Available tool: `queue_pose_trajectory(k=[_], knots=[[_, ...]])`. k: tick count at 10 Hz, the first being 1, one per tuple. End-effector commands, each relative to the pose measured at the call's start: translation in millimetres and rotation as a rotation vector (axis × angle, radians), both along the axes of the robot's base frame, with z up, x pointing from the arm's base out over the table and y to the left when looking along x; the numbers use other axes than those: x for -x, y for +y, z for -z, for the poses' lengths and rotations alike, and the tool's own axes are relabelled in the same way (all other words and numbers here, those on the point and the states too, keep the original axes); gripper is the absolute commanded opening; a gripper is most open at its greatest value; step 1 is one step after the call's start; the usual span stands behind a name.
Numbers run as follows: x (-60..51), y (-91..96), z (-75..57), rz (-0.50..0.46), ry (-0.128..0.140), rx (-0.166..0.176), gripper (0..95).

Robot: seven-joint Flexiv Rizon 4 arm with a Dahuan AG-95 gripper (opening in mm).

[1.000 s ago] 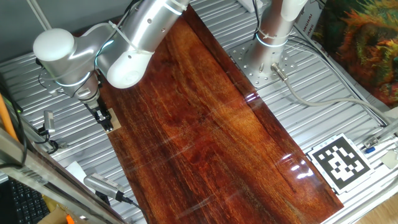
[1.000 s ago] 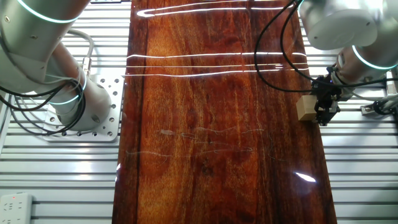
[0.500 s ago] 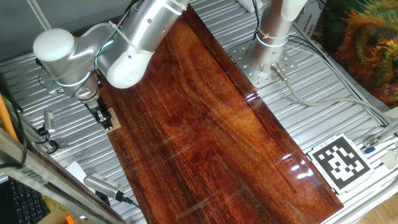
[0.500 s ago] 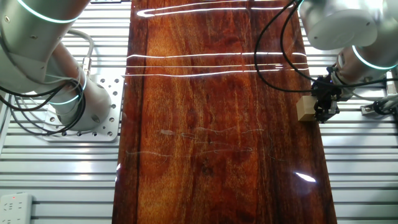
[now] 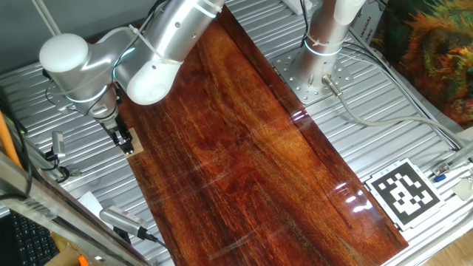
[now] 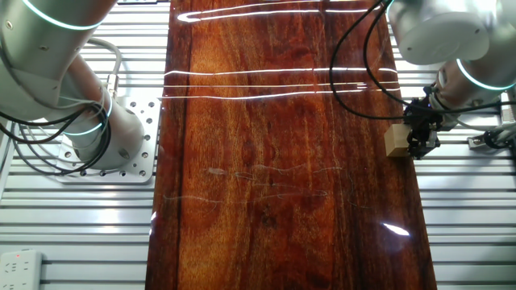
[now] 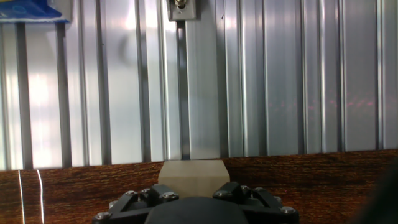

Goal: Hold a small block with the gripper and sweep it from left to right on the table

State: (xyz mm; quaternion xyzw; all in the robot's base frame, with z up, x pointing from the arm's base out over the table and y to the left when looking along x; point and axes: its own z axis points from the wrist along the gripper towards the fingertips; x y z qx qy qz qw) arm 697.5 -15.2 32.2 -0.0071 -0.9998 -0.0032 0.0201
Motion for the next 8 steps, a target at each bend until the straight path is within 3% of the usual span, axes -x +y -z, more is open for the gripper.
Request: queue_pose_trajectory(k=[1, 3, 5, 6, 7, 8], knots=[[-0.1, 0.0, 0.1, 0.001, 0.001, 0.0, 38.0], [-0.2, 0.0, 0.0, 0.007, 0.001, -0.012, 38.0], [-0.2, 0.0, 0.0, -0.004, 0.001, 0.007, 38.0], [-0.2, -0.1, 0.0, 0.001, 0.001, 0.002, 38.0], [-0.3, -0.3, -0.5, 0.001, 0.02, 0.007, 38.0], [-0.4, -0.5, -1.6, 0.002, 0.014, 0.004, 38.0]])
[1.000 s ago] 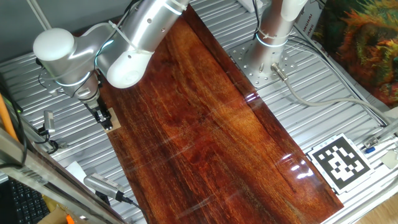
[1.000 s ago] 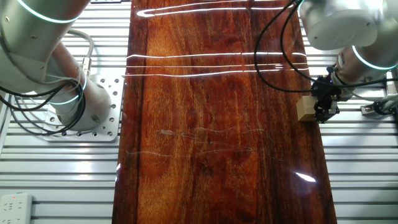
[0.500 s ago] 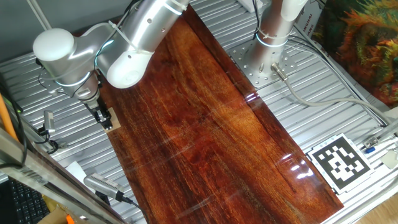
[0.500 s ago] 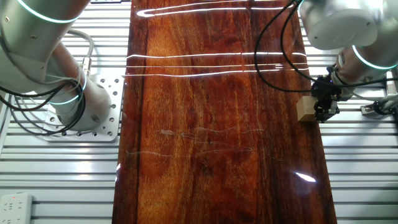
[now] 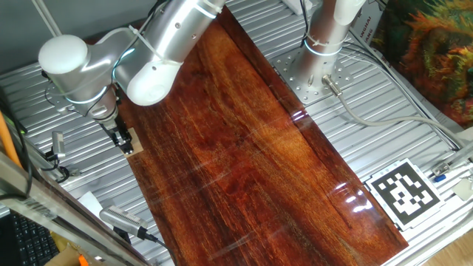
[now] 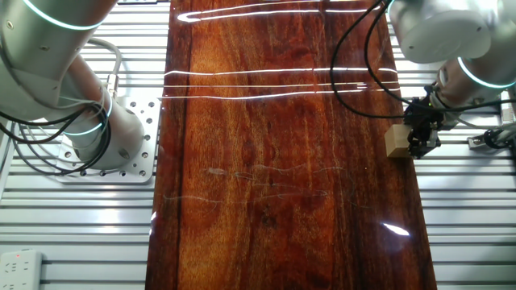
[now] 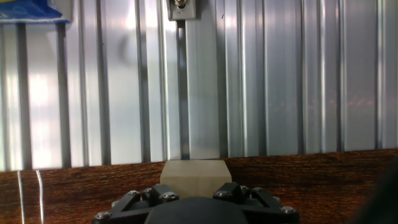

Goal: Hold a small block with the gripper and sweep it from left to right on the table

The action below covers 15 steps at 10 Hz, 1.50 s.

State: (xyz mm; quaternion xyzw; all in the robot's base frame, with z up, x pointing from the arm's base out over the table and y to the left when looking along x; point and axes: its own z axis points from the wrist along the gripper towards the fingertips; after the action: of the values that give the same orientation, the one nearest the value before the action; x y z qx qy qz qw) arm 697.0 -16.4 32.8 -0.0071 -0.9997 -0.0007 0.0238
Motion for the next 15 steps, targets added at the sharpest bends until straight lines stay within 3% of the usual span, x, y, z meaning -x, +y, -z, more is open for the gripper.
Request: queue_pose_trajectory(k=[1, 3, 4, 5, 15], knots=[[-1.0, 0.6, 0.3, 0.002, 0.004, 0.0, 38.0], [-1.0, 0.6, 0.1, 0.003, 0.015, -0.005, 38.0], [-1.4, 0.5, -0.9, 0.003, 0.006, -0.005, 38.0], [-1.4, 0.5, -0.8, 0.004, -0.005, -0.014, 57.0], [-1.4, 0.4, 0.0, 0.001, -0.001, -0.007, 57.0]])
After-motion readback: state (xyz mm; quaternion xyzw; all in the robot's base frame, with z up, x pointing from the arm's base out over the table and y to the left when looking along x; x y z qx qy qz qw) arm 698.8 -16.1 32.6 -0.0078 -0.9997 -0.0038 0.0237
